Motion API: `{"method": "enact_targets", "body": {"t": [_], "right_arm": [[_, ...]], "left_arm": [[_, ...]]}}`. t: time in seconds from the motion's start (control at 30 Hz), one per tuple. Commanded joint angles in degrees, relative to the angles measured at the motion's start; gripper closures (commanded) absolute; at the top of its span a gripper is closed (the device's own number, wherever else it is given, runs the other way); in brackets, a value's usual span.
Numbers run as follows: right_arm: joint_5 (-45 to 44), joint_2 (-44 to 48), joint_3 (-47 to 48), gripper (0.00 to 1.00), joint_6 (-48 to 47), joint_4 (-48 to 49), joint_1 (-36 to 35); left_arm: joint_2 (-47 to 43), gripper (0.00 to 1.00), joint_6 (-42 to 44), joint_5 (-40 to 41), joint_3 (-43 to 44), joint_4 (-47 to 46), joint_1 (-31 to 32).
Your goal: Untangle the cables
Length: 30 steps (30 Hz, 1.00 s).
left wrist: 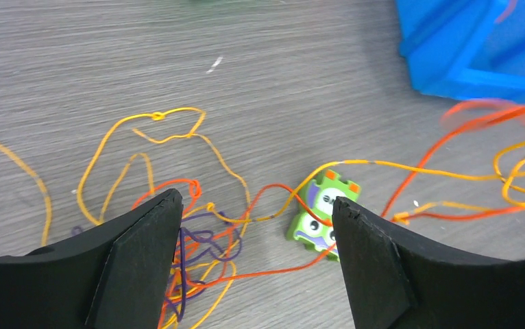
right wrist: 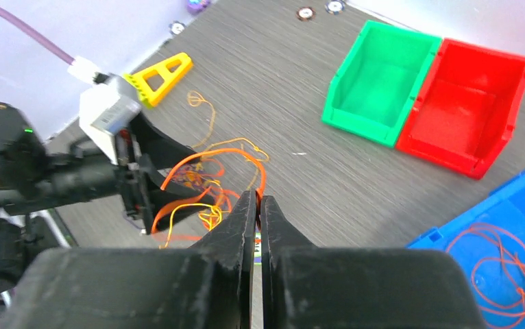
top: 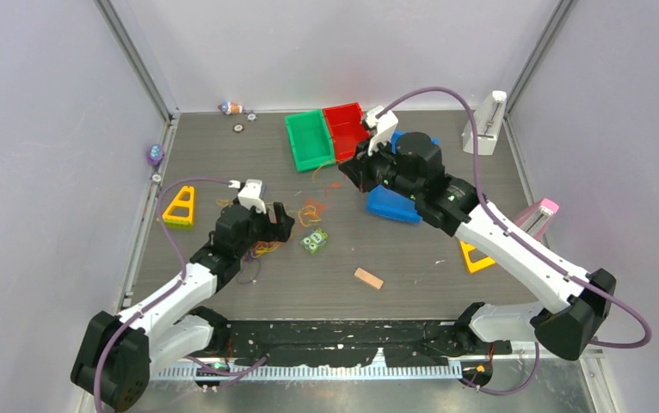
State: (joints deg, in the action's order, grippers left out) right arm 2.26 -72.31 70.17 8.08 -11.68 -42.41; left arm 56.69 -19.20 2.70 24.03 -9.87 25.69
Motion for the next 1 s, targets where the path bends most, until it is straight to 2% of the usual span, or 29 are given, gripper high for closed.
{"method": "enact_targets", "body": {"t": [0.0,0.2,0.27,0.43,0.57,0.7,0.83,0.97], "right_arm": [[5.5,2.0,9.2,0.95,-0.8,-9.2,-0.2],[6.0,2.4,15.2,0.94,0.2,-14.5,-0.2],[6.0,2.3,17.0,0.95,0.5,-15.4,-0.2],[5.6,2.3,20.8,0.95,0.8,-17.8,-0.2],[2.2,3.4,23.7,0.95,0.6,-20.0,-0.2],[-7.7,5.7,29.6,0.95,-0.3,-23.6,-0.1],[-18.3,8.5,35.5,0.95,-1.4,-25.5,-0.1],[-28.1,9.9,41.4,0.95,-3.1,-26.7,0.0]], "left_arm": [[-1.0,0.18,1.5,-9.6,-1.5,-9.8,-0.3],[2.8,0.19,2.0,-12.7,0.6,-9.0,-0.2],[5.7,0.21,2.0,-11.3,2.5,-6.5,-0.2],[16.4,0.60,1.5,0.7,11.6,7.5,-0.3],[25.3,0.76,0.2,3.3,18.7,16.4,-0.4],[27.4,0.81,-1.7,4.2,20.5,18.4,-0.9],[28.0,0.91,-5.0,-0.7,18.5,15.6,-4.7],[30.8,0.99,-9.2,-12.4,17.3,12.8,-10.8]]}}
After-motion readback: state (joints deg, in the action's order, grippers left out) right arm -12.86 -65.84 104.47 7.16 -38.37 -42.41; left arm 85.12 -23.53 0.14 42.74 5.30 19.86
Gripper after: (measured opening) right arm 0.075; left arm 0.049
